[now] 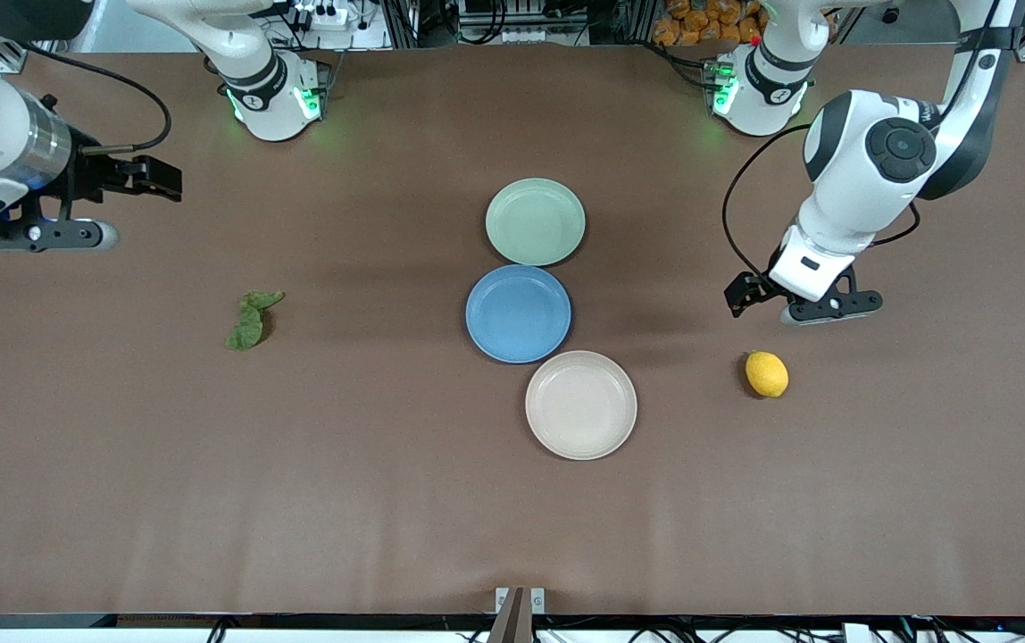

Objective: Pick lemon and lettuce from plates

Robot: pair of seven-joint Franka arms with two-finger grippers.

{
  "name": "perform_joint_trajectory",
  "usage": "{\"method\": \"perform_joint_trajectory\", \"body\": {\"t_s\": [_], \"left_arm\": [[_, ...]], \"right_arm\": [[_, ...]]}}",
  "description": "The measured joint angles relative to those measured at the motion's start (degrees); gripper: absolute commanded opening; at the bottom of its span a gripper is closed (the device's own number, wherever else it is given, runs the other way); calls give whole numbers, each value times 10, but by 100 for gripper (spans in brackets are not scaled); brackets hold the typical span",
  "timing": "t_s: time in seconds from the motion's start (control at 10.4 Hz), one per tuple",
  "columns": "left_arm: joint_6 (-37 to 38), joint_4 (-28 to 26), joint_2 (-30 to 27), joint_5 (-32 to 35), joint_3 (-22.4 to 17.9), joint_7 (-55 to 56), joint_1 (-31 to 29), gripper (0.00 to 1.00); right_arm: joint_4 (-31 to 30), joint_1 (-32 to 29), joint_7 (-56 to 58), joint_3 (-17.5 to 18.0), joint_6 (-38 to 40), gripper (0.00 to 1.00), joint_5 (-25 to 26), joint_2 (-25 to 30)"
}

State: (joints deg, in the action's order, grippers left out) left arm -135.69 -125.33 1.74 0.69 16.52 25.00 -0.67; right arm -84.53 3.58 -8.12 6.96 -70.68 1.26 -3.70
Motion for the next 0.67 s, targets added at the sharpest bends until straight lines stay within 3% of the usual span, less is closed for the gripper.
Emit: {"method": "perform_joint_trajectory", "body": {"t_s": [0.19,0.39,0.67], "left_arm": [[29,26,-5,0,-1,-4,0,100],[121,81,-8,0,-1,-13,0,100],[210,154,-13,0,-1,-14,0,100]], "right_arm": [[0,7,-1,0,-2,100,0,14],[-4,6,-1,-6,-2,100,-3,32],[-73,6,-1,-9,-29,100,-5,86]]}}
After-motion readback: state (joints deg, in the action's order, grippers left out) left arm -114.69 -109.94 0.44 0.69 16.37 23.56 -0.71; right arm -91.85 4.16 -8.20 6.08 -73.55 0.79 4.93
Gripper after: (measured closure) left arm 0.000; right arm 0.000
